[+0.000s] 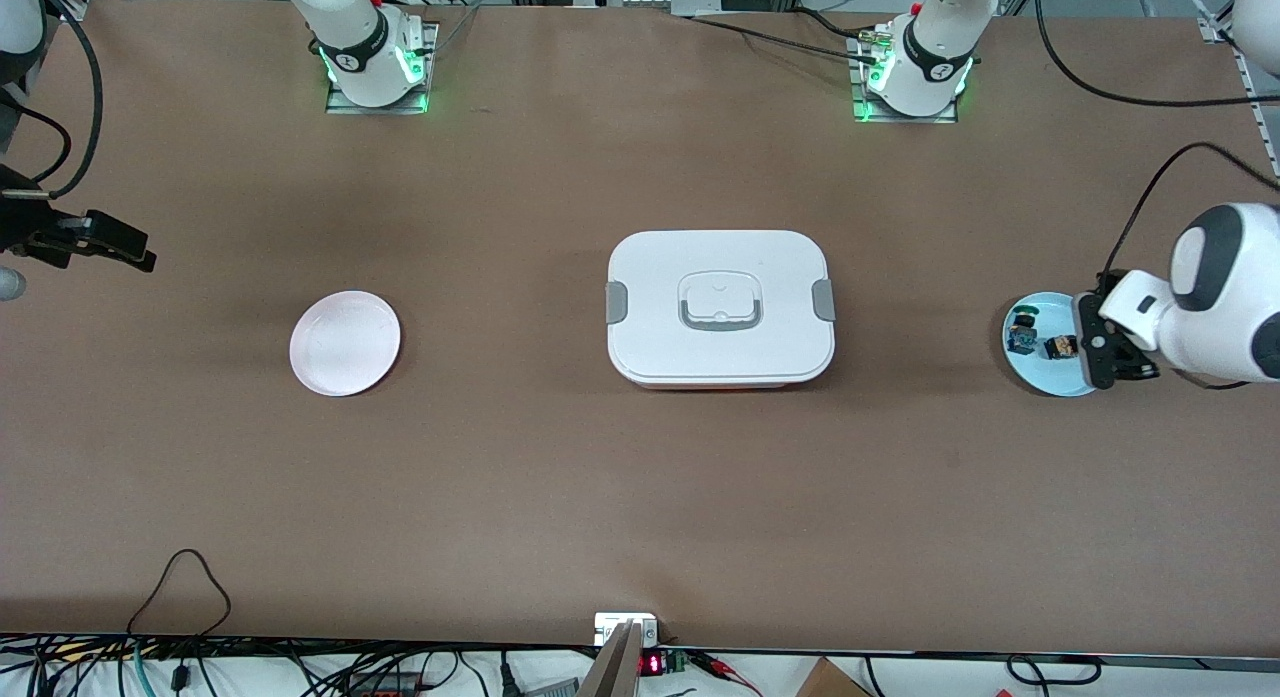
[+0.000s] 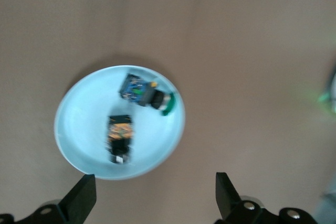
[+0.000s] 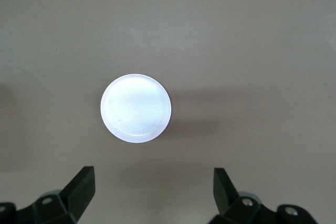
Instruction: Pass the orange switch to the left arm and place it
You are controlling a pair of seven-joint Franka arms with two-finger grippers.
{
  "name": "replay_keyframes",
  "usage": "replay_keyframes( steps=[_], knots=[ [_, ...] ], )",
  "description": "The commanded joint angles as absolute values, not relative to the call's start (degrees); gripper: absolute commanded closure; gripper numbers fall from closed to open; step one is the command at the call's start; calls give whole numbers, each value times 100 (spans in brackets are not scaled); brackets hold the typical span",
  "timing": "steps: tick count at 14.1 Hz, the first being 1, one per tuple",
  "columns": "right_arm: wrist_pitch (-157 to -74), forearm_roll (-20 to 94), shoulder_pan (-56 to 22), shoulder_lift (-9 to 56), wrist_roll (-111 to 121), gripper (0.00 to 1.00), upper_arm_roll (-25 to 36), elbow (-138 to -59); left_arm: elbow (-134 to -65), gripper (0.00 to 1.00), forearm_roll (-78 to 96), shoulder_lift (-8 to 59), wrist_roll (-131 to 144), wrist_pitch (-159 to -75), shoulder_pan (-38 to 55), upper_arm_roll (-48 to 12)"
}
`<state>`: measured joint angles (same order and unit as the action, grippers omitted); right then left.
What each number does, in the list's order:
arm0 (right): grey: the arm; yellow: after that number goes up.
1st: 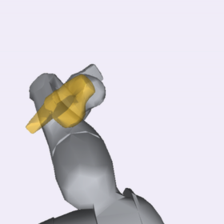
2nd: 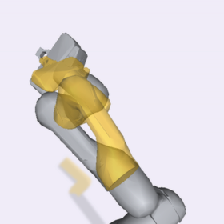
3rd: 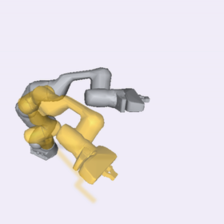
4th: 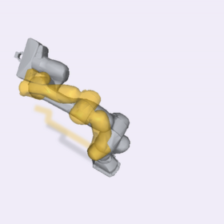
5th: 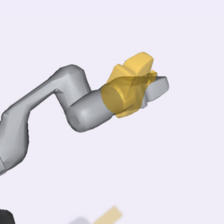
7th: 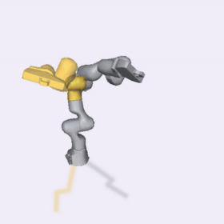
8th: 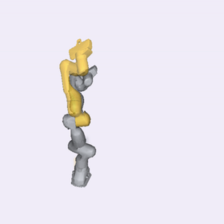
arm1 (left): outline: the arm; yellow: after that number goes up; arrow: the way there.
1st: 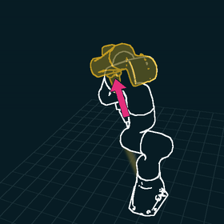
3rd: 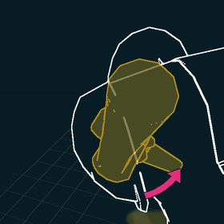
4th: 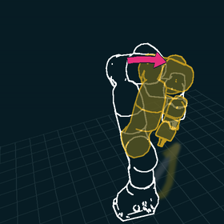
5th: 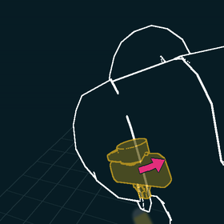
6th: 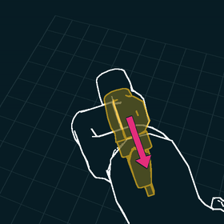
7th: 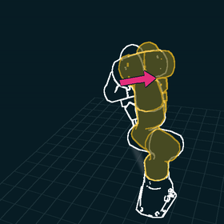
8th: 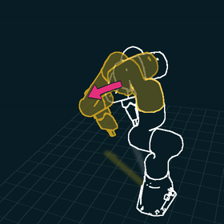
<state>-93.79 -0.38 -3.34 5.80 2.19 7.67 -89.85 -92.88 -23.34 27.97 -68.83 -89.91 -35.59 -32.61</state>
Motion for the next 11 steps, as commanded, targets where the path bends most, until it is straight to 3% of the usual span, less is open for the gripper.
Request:
replay_keyframes(
  steps=[1,4,7,11],
  knots=[
    [-9273,-35,-255,449,175,0,677,-9035,-8607,0,-1891,2848,-5560,-7853,-3560,-3637],
    [-9272,-9,-246,431,193,0,686,-9035,-7851,0,-1810,2848,-3654,-6893,-3551,-4216],
    [-9272,-9,-255,431,114,0,659,-9018,-7436,0,-1628,2813,-2437,-6609,-3394,-4465],
    [-9255,-9,-264,431,149,0,659,-8886,-7339,0,-601,1857,-1462,-7118,-1779,-2317]
  ],
)
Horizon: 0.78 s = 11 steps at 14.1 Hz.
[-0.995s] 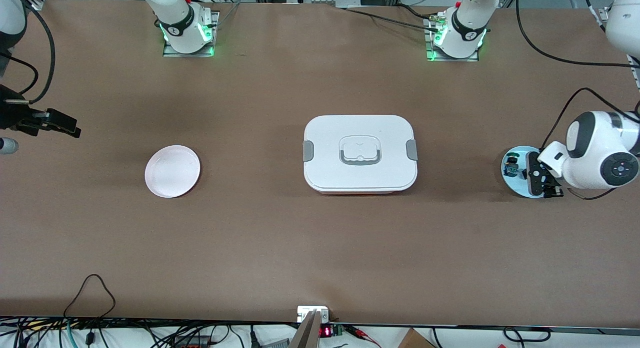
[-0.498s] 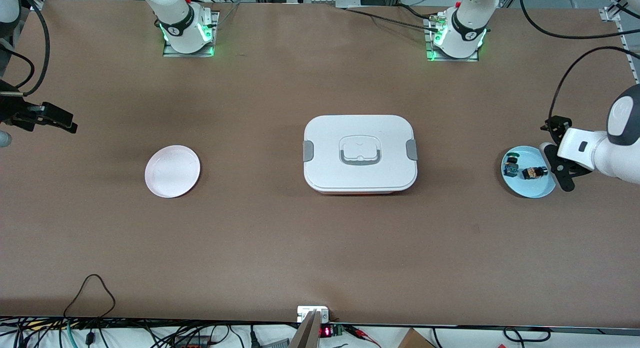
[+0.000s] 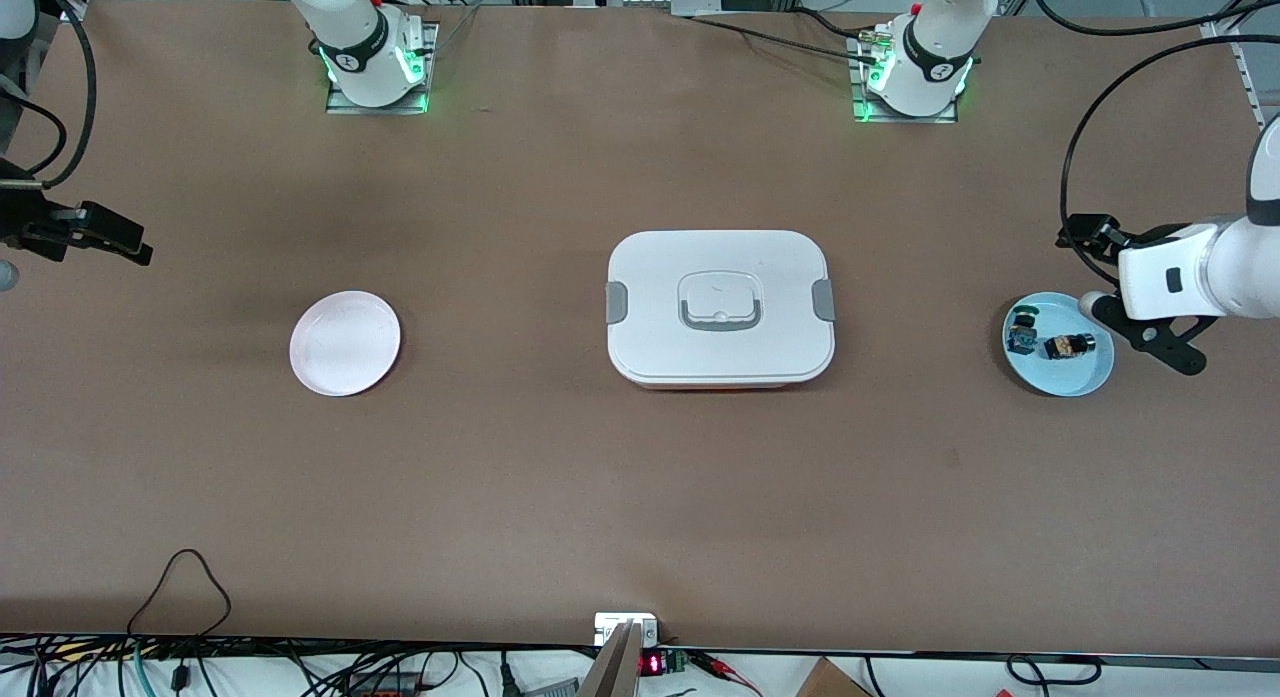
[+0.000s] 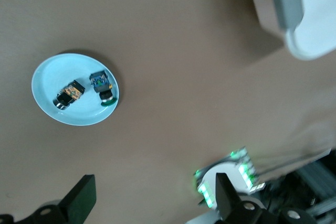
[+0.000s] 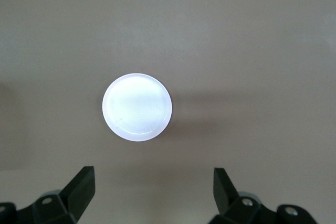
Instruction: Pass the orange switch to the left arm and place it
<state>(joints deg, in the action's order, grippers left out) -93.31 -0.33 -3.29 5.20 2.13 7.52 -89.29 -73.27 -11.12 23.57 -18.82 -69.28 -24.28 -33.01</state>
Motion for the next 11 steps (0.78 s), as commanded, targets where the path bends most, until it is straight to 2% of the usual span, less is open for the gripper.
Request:
replay_keyframes(
  steps=[1,3,6,8,11],
  knots=[
    [-9150,-17,-264,431,176,0,642,-8877,-7443,0,-328,1620,-1076,-7197,-1410,-1781],
    [-9079,-18,-255,431,185,0,659,-8868,-7916,0,-202,1093,-241,-7740,-750,-926],
    [-9079,-18,-255,431,193,0,659,-8868,-9180,0,-193,144,185,-8978,-143,-143],
    [-9079,-18,-255,431,202,0,659,-8868,-9622,0,-185,-175,97,-9263,17,0],
    [-9079,-18,-255,431,211,0,659,-8868,-9721,0,-176,-272,79,-9299,97,18]
  ],
)
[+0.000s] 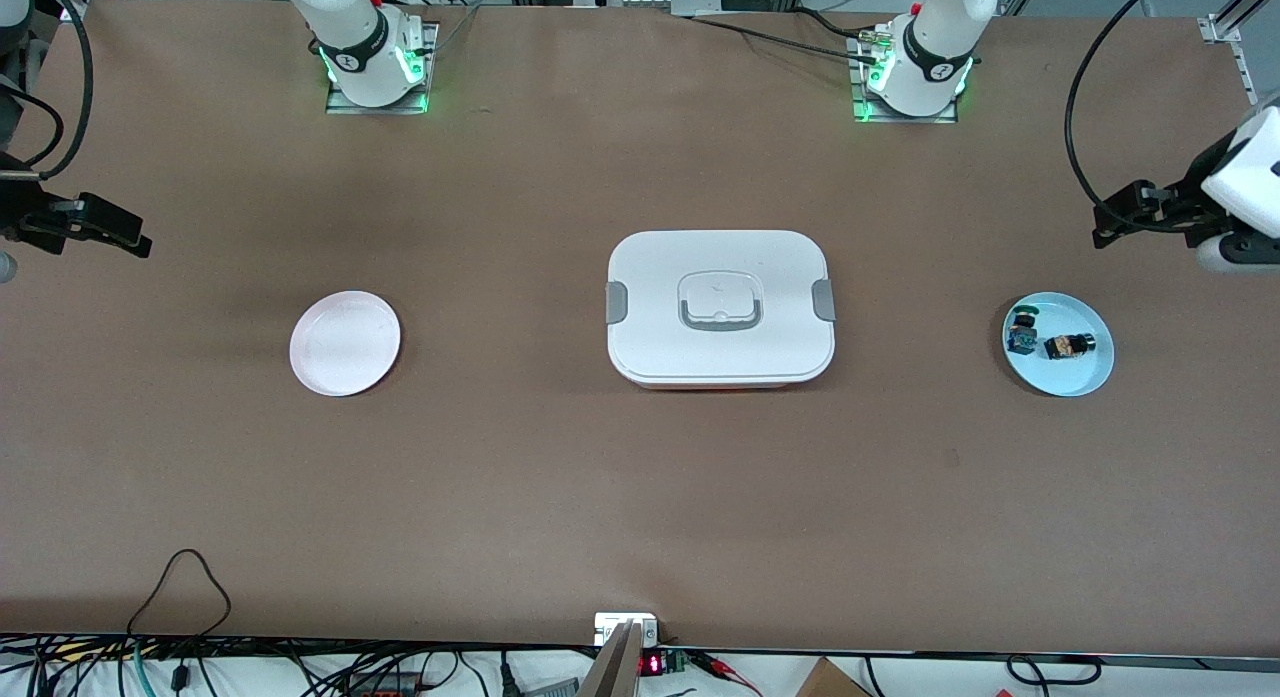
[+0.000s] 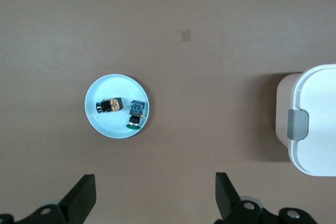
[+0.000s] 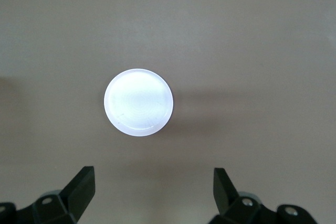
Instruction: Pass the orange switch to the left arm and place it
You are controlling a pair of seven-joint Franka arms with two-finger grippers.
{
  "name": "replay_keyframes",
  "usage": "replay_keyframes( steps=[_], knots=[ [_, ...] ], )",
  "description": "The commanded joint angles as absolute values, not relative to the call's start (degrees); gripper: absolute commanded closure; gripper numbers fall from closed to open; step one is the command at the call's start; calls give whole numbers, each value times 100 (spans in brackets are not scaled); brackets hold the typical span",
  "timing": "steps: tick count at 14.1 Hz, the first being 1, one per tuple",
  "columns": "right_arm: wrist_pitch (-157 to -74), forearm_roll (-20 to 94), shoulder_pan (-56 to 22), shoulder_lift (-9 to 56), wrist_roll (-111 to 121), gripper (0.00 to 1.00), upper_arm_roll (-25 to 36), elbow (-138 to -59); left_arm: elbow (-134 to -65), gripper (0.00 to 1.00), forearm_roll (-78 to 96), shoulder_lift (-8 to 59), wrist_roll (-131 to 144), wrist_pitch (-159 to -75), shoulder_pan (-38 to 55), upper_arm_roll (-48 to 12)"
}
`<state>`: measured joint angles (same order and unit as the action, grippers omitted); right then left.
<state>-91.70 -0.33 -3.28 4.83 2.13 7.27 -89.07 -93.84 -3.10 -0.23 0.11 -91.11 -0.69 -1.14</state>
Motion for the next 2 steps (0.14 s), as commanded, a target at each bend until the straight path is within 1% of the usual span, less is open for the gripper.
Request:
replay_keyframes(
  steps=[1,2],
  knots=[
    [-9070,-18,-255,431,211,0,659,-8868,-9712,0,-176,-272,88,-9290,105,18],
    [-9070,-18,-255,431,211,0,659,-8868,-9712,0,-167,-272,97,-9281,105,26]
  ],
)
